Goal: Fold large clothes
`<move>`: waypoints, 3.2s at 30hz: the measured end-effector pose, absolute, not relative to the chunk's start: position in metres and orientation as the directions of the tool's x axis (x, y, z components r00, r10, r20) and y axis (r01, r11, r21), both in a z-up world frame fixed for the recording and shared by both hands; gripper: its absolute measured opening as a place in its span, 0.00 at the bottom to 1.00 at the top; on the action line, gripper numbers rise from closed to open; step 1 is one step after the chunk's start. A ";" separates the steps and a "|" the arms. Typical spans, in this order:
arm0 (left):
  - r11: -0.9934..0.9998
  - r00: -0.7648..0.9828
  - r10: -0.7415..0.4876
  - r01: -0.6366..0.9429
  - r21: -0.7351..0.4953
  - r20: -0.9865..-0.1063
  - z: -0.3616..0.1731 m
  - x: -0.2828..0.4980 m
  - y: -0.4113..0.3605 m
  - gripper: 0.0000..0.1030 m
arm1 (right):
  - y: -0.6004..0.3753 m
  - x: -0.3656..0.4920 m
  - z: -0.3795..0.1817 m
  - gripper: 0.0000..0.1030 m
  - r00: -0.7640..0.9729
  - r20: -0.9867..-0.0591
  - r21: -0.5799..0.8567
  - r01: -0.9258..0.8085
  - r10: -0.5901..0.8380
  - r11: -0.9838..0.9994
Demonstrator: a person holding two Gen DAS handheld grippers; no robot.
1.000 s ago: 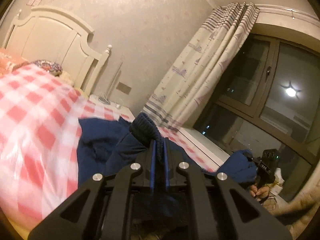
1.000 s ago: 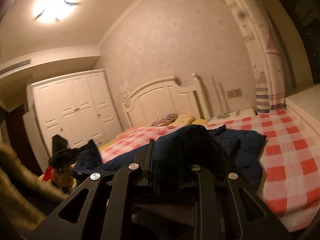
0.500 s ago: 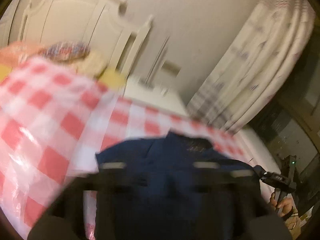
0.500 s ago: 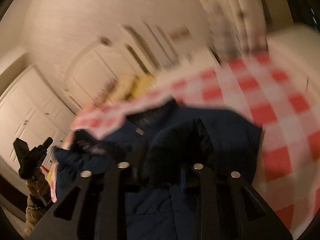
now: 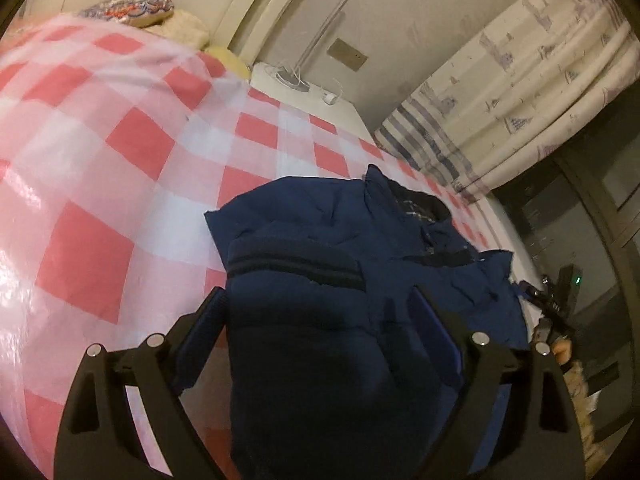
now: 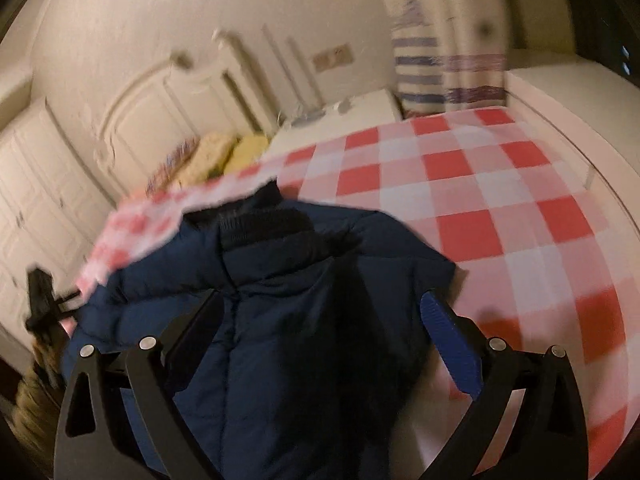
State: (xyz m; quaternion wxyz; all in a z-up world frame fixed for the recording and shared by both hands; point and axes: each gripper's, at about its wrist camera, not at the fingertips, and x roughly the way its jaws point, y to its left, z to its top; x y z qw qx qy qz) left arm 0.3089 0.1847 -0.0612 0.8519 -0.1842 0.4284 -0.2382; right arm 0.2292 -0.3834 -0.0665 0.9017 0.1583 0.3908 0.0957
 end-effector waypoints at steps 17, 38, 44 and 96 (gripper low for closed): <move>0.766 0.521 -0.627 0.275 -0.582 -0.579 -0.056 0.306 0.195 0.63 | -0.347 0.276 -0.083 0.61 0.583 -0.702 0.349 -0.220 0.409 0.911; 0.878 0.787 -0.472 0.380 -0.291 -0.396 0.078 0.251 0.159 0.14 | -0.335 0.186 0.015 0.15 0.835 -0.441 0.240 -0.244 0.330 0.940; 0.941 0.811 -0.339 0.284 -0.187 -0.477 0.115 0.353 0.108 0.15 | -0.373 0.228 0.066 0.15 0.891 -0.395 0.324 -0.094 0.224 0.941; 0.894 0.586 -0.431 0.177 -0.411 -0.686 -0.084 0.209 0.209 0.95 | -0.406 0.103 -0.090 0.94 0.674 -0.645 0.413 -0.086 0.359 0.906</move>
